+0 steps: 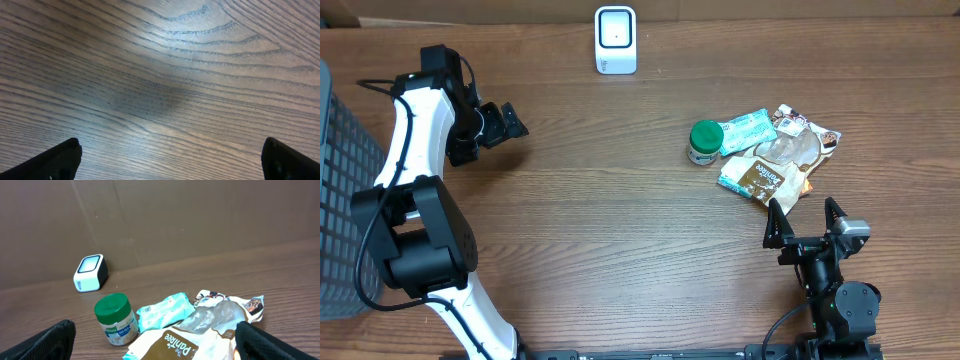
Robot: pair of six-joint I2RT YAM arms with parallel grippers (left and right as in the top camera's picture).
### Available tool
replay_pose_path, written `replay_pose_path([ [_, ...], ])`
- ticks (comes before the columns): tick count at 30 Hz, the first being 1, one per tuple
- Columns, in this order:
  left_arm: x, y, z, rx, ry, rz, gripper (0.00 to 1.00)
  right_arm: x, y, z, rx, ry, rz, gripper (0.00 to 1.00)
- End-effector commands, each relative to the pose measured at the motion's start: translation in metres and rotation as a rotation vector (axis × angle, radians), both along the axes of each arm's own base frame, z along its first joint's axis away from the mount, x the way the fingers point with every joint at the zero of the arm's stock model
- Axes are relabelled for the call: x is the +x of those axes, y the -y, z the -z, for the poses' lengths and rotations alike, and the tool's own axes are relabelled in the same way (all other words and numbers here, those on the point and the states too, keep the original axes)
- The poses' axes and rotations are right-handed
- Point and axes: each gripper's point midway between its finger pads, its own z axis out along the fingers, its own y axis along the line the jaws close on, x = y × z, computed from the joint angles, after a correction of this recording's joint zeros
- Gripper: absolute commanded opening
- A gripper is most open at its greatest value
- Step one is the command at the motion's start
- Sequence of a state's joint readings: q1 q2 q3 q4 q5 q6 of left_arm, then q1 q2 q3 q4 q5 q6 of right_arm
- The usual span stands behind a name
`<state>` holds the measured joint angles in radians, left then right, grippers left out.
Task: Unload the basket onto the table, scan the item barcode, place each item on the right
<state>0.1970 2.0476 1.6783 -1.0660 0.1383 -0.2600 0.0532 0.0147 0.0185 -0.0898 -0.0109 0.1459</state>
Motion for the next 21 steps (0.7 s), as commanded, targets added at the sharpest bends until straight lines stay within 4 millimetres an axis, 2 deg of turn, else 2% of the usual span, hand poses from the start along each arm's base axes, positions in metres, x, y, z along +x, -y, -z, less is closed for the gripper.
replay_pose_path([
  [1,0.002,0.003,-0.004,-0.006,0.013,0.003,0.99,0.000,0.000,0.001,0.001,0.008,0.005,1.00],
  [6,0.002,0.002,-0.004,-0.006,0.013,0.002,1.00,0.000,0.000,0.001,0.001,0.008,0.005,1.00],
  [10,0.004,0.005,-0.028,0.005,0.070,0.009,0.99,0.000,0.000,0.001,0.001,0.008,0.005,1.00],
  [14,0.003,0.014,-0.085,0.031,0.208,0.030,1.00,0.000,0.000,0.001,0.001,0.008,0.005,1.00],
  [16,-0.004,0.012,-0.122,0.091,0.292,0.032,1.00,0.000,0.000,0.001,0.000,0.008,0.005,1.00],
  [17,-0.010,0.008,-0.140,0.135,0.328,0.024,1.00,0.000,0.000,0.001,0.001,0.008,0.005,1.00],
  [18,-0.025,0.006,-0.171,0.185,0.387,0.020,0.99,0.000,0.000,0.001,0.001,0.008,0.005,1.00],
  [21,-0.052,0.003,-0.217,0.265,0.497,0.005,1.00,0.000,0.000,0.001,0.001,0.008,0.005,1.00],
])
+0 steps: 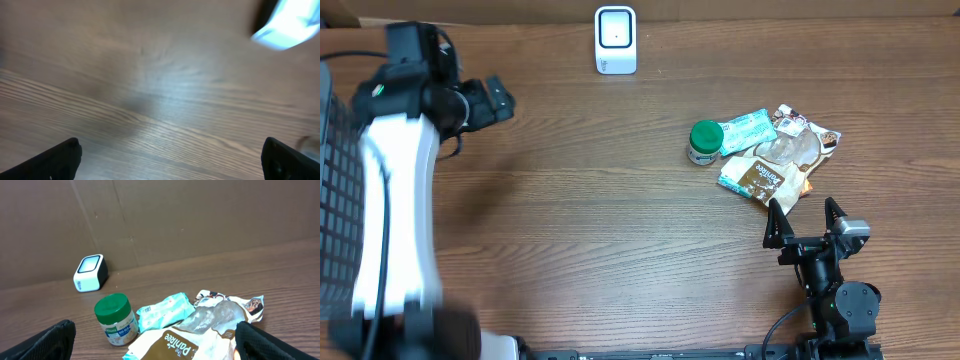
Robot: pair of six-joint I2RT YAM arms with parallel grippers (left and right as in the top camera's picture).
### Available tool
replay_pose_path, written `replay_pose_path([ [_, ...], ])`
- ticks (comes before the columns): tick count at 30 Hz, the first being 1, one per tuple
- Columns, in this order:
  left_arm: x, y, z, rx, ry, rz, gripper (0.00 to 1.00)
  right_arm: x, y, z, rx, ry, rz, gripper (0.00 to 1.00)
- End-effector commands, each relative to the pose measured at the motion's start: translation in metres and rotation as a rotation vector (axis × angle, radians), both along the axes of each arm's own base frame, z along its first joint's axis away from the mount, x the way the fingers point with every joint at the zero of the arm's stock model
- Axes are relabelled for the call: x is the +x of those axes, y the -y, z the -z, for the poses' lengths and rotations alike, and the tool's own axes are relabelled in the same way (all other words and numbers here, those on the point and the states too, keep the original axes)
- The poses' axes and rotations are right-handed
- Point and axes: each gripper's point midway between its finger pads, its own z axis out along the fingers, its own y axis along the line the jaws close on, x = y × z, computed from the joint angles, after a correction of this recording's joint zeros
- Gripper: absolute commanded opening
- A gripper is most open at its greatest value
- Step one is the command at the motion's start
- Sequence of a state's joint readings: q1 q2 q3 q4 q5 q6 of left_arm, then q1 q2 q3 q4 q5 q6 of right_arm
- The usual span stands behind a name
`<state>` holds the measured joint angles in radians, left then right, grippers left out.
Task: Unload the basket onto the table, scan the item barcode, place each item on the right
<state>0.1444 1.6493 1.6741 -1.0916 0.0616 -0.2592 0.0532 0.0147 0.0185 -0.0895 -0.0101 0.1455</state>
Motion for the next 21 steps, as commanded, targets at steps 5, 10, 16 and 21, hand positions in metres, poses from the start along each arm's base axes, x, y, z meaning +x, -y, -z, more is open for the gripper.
replay_pose_path([
  [5,-0.069,-0.009,-0.121,0.236,0.410,0.008,1.00,0.000,0.000,0.001,0.001,0.007,0.004,1.00],
  [10,-0.104,0.013,-0.136,0.369,0.723,0.187,1.00,0.000,0.000,0.001,0.001,0.007,0.004,1.00],
  [16,-0.132,0.027,-0.099,0.397,0.891,0.205,1.00,0.000,0.000,0.001,0.001,0.007,0.004,1.00],
  [21,-0.142,0.039,-0.063,0.407,1.018,0.231,1.00,0.000,0.000,0.001,0.001,0.007,0.004,1.00],
])
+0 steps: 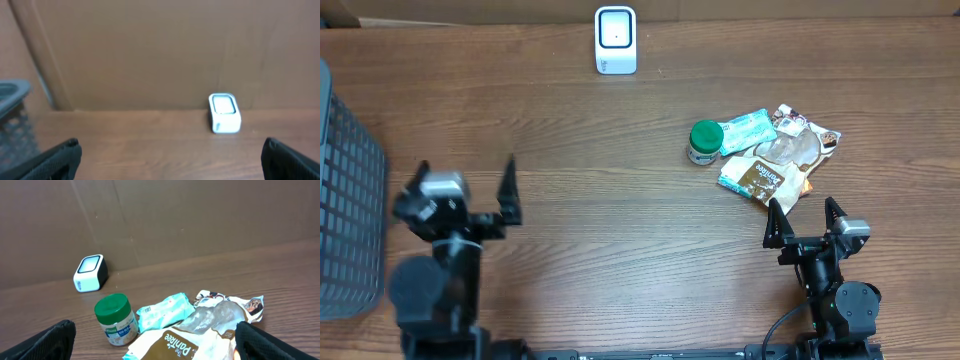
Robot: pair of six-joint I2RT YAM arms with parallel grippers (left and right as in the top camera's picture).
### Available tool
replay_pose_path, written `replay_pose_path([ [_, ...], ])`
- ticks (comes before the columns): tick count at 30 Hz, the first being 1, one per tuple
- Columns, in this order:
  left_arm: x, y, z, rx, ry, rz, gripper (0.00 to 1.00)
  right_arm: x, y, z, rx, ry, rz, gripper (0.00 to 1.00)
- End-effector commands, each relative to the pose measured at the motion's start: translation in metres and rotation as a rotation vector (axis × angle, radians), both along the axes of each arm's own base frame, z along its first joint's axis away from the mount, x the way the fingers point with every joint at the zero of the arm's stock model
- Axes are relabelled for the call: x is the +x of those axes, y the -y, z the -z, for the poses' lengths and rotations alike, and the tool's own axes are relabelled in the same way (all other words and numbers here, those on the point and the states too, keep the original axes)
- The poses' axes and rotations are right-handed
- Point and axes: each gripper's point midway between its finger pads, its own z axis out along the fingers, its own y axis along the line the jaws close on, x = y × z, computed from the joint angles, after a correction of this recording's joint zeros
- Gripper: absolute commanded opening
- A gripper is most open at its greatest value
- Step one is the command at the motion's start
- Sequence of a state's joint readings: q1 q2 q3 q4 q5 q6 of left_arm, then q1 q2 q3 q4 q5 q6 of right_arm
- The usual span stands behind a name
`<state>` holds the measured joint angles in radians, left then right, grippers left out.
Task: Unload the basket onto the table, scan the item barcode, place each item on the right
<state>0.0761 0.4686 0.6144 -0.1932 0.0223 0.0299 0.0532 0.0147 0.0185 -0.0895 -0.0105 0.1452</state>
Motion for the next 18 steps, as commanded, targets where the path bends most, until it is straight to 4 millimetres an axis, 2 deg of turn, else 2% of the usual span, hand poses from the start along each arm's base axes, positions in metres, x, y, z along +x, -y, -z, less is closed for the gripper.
replay_pose_path([
  [1,-0.007,0.011,0.032,0.043,0.053,0.044,0.99,0.000,0.000,0.001,0.001,0.007,0.004,1.00],
  [8,-0.017,0.028,0.081,0.187,0.099,0.111,1.00,0.000,0.000,0.001,0.001,0.007,0.004,1.00],
  [14,-0.019,0.029,0.115,0.270,0.090,0.117,0.99,0.000,0.000,0.001,0.001,0.007,0.004,1.00],
  [18,-0.017,0.029,0.146,0.289,0.031,0.123,1.00,0.000,0.000,0.001,0.001,0.007,0.004,1.00],
])
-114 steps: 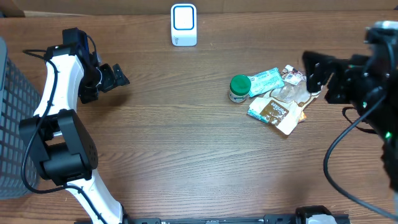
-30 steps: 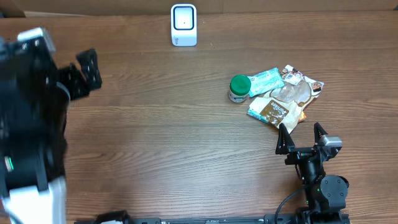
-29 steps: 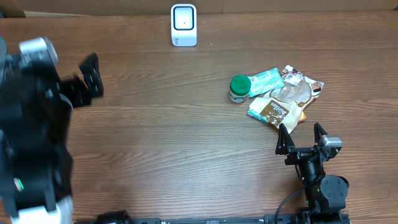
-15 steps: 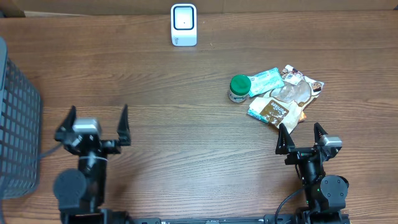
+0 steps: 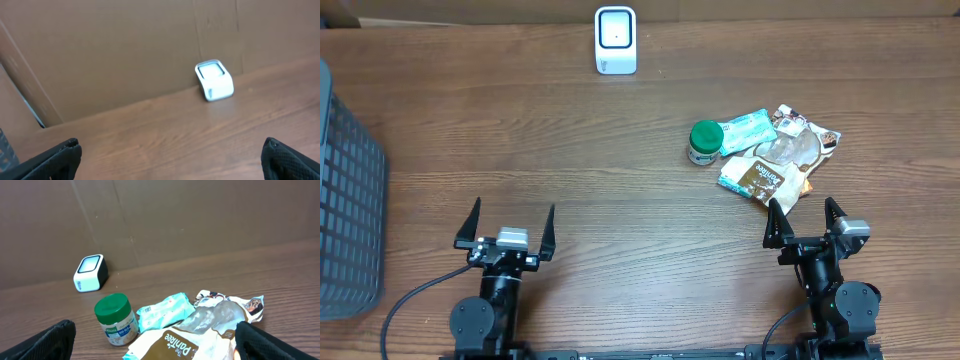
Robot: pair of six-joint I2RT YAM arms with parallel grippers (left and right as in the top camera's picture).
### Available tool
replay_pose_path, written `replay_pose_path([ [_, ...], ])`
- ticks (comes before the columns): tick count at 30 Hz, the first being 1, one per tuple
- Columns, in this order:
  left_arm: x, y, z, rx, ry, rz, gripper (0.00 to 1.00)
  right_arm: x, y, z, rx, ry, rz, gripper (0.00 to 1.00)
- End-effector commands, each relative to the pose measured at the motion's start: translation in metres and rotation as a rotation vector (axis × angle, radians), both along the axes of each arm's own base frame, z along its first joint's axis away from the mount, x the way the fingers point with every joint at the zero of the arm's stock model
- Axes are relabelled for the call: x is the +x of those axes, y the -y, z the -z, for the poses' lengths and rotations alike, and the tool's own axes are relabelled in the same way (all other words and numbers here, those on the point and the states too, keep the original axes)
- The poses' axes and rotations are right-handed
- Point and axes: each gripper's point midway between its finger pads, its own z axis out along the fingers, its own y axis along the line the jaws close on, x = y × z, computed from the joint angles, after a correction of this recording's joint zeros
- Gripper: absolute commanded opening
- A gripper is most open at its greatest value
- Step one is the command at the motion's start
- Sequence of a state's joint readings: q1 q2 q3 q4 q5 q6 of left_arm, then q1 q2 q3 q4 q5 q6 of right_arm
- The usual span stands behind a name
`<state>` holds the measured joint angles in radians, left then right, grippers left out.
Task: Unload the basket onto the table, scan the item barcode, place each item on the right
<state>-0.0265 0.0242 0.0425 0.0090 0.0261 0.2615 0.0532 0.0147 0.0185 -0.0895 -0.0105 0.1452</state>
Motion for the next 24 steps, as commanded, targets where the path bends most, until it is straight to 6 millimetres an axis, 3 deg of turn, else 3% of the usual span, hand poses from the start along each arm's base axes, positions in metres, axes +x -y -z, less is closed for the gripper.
replay_pose_path([
  [1,0.0007,0.0013,0.0274,0.059,-0.069,0.005,0.99,0.0000,0.0003,0.0010,0.001,0.007,0.004,1.00],
  [3,0.0003,0.0004,0.0351,0.060,-0.101,0.001,0.99,0.0000,0.0003,0.0010,0.001,0.007,0.004,1.00],
  [24,0.0004,0.0004,0.0354,0.060,-0.102,0.001,0.99,0.0000,0.0003,0.0010,0.001,0.007,0.004,1.00],
])
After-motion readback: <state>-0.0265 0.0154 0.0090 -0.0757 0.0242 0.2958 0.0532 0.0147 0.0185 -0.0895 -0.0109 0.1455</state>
